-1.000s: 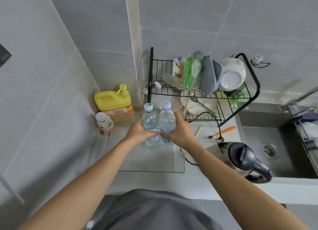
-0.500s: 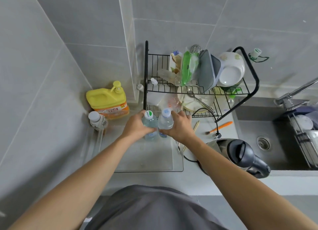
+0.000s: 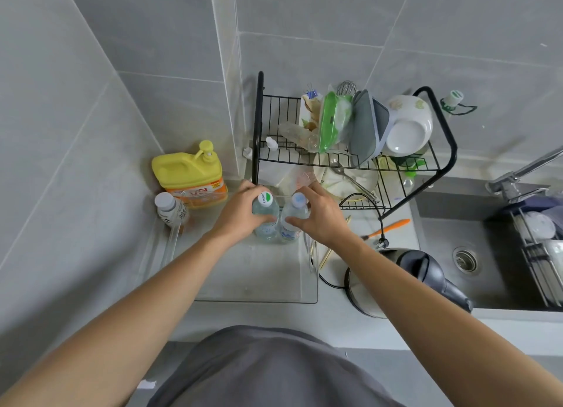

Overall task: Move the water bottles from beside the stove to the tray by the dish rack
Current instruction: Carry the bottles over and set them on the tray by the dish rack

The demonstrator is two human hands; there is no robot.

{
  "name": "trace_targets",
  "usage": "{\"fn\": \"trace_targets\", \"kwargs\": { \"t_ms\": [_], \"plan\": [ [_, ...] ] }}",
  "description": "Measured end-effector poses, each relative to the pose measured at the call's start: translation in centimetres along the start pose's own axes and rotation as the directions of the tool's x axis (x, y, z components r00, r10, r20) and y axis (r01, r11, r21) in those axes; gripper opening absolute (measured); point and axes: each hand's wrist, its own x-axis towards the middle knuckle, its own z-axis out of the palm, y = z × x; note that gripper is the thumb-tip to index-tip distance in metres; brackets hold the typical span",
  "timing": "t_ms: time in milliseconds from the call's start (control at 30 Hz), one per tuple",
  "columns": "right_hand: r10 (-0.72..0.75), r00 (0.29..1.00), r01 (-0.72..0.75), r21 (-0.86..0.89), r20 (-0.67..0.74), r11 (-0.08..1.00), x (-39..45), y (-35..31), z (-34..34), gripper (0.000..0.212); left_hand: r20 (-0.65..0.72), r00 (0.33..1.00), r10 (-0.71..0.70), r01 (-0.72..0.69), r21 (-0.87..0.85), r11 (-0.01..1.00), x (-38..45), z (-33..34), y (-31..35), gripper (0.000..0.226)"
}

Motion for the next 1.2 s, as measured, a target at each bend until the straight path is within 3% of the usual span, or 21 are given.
{"fn": "trace_targets", "kwargs": {
  "t_ms": [167,333,700,1200],
  "plan": [
    [-0.107,0.994,0.109,-0.090,0.029,0.990,0.4,-0.3,-1.7,0.040,0.000,0.995,0.096,-0.095,0.109,0.989,0.0,-1.0,0.3,0.043],
    [-0.124,0.991,0.132,-0.163,0.054,0.978,0.7,-0.7,-2.2,0.042,-0.021,0.991,0.131,-0.128,0.091,0.988,0.3,-0.7,1.2,0.038],
    [-0.096,0.994,0.101,-0.093,0.055,0.991,0.6,-1.0,-2.2,0.039,0.043,0.989,0.140,-0.144,0.120,0.982,1.0,-0.8,1.4,0.037],
    [-0.061,0.997,0.064,-0.072,0.051,0.995,0.4,-1.1,-1.9,0.040,0.028,0.993,0.115,-0.118,0.162,0.980,0.5,-1.1,2.6,0.037]
  ]
}}
